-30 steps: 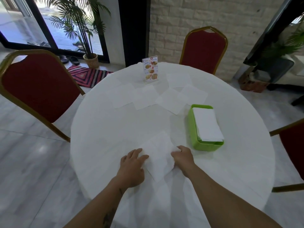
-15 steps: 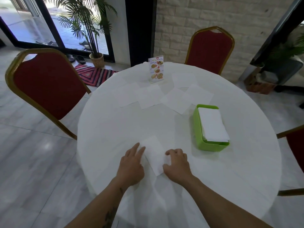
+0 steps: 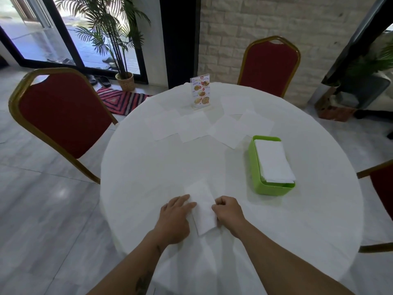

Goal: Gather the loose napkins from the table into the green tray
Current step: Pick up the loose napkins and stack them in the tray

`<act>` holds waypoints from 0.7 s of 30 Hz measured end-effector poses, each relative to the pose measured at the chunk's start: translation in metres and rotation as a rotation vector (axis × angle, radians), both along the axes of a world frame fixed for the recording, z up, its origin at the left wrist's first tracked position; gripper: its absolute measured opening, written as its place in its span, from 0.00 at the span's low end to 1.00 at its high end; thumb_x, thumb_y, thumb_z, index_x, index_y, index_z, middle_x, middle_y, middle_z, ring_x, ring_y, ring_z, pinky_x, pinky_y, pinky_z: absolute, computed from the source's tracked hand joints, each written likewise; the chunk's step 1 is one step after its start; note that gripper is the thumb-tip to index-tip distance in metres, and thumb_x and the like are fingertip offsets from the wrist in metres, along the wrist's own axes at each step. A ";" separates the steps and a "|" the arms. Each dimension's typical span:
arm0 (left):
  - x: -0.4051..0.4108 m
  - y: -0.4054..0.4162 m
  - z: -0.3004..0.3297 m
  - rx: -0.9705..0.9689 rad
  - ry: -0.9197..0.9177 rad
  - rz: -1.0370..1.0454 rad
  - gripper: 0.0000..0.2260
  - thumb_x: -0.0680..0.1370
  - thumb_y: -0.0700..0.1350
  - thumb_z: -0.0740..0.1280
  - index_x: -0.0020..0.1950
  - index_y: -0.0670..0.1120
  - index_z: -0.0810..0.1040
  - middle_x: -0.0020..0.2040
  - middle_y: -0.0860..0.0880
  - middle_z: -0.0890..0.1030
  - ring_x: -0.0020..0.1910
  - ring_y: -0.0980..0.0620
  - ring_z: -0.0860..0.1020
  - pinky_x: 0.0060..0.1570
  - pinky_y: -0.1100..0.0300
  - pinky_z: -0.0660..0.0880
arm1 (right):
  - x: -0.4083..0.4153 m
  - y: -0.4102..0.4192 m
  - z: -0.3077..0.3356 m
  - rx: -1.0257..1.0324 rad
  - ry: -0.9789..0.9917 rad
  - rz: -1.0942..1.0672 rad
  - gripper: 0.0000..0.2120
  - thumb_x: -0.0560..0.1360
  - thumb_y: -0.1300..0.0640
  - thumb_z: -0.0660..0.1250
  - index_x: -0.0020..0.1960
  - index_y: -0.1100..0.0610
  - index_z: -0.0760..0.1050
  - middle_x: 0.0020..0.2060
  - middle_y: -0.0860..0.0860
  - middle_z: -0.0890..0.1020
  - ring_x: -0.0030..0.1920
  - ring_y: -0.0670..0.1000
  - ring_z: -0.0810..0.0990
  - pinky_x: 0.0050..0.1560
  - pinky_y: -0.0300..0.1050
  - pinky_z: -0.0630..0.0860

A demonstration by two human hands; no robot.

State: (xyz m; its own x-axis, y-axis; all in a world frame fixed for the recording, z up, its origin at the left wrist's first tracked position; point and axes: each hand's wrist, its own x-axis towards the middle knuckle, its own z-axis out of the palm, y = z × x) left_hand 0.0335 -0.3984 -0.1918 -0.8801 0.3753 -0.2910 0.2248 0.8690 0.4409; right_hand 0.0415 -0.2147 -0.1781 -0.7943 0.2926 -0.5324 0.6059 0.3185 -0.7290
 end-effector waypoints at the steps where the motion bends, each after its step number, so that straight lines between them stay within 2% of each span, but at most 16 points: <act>1: -0.001 0.001 0.001 0.032 -0.016 0.036 0.30 0.73 0.39 0.56 0.73 0.58 0.63 0.77 0.54 0.58 0.76 0.50 0.54 0.74 0.50 0.53 | 0.000 0.000 0.002 0.037 0.025 0.027 0.06 0.71 0.61 0.67 0.36 0.55 0.75 0.35 0.48 0.79 0.36 0.47 0.75 0.35 0.40 0.70; 6: -0.013 0.012 0.009 0.166 -0.082 0.149 0.26 0.74 0.39 0.58 0.72 0.54 0.66 0.75 0.51 0.62 0.72 0.47 0.63 0.72 0.50 0.61 | -0.002 0.013 0.024 0.136 0.123 0.127 0.08 0.68 0.61 0.68 0.33 0.53 0.72 0.31 0.46 0.76 0.32 0.46 0.73 0.33 0.39 0.69; 9: -0.022 0.029 0.018 0.277 -0.060 0.214 0.24 0.75 0.37 0.60 0.70 0.50 0.70 0.72 0.50 0.66 0.69 0.50 0.66 0.69 0.60 0.62 | -0.010 0.027 0.046 0.150 0.279 0.118 0.09 0.69 0.61 0.69 0.33 0.52 0.72 0.29 0.45 0.75 0.31 0.44 0.72 0.34 0.38 0.69; 12: -0.039 0.061 0.038 0.372 -0.021 0.232 0.23 0.75 0.35 0.61 0.68 0.50 0.71 0.73 0.49 0.63 0.63 0.54 0.69 0.58 0.68 0.64 | -0.028 0.056 0.082 0.152 0.483 0.049 0.12 0.71 0.60 0.71 0.33 0.50 0.72 0.28 0.44 0.75 0.30 0.41 0.71 0.33 0.34 0.68; 15: -0.056 0.097 0.059 0.451 0.025 0.237 0.22 0.75 0.35 0.60 0.67 0.51 0.72 0.73 0.49 0.60 0.48 0.61 0.71 0.44 0.71 0.67 | -0.050 0.098 0.111 0.174 0.593 -0.067 0.10 0.71 0.61 0.71 0.35 0.50 0.76 0.30 0.44 0.78 0.32 0.42 0.74 0.34 0.33 0.70; 17: -0.065 0.122 0.069 0.496 0.052 0.243 0.21 0.75 0.35 0.60 0.66 0.52 0.72 0.72 0.49 0.60 0.45 0.64 0.72 0.41 0.73 0.67 | -0.061 0.130 0.114 0.194 0.541 -0.166 0.05 0.71 0.62 0.70 0.38 0.54 0.79 0.33 0.48 0.81 0.37 0.48 0.78 0.38 0.39 0.73; 18: -0.069 0.135 0.073 0.505 0.062 0.239 0.21 0.75 0.35 0.60 0.66 0.52 0.73 0.72 0.49 0.60 0.47 0.63 0.73 0.43 0.72 0.68 | -0.064 0.146 0.110 0.207 0.474 -0.195 0.05 0.71 0.63 0.68 0.41 0.55 0.81 0.37 0.49 0.82 0.41 0.50 0.79 0.41 0.40 0.72; 21: -0.071 0.170 0.078 0.461 0.051 0.202 0.22 0.74 0.36 0.60 0.66 0.52 0.72 0.73 0.49 0.59 0.56 0.51 0.74 0.54 0.62 0.71 | -0.063 0.184 0.094 0.249 0.237 -0.238 0.12 0.70 0.64 0.63 0.50 0.56 0.81 0.48 0.50 0.82 0.49 0.52 0.78 0.48 0.40 0.71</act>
State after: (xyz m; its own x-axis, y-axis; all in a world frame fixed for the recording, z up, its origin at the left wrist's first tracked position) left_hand -0.0379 -0.2284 -0.1139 -0.9572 0.2754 -0.0894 0.1038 0.6148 0.7818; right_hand -0.0212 -0.0312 -0.0843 -0.7812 0.5792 -0.2328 0.5084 0.3739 -0.7757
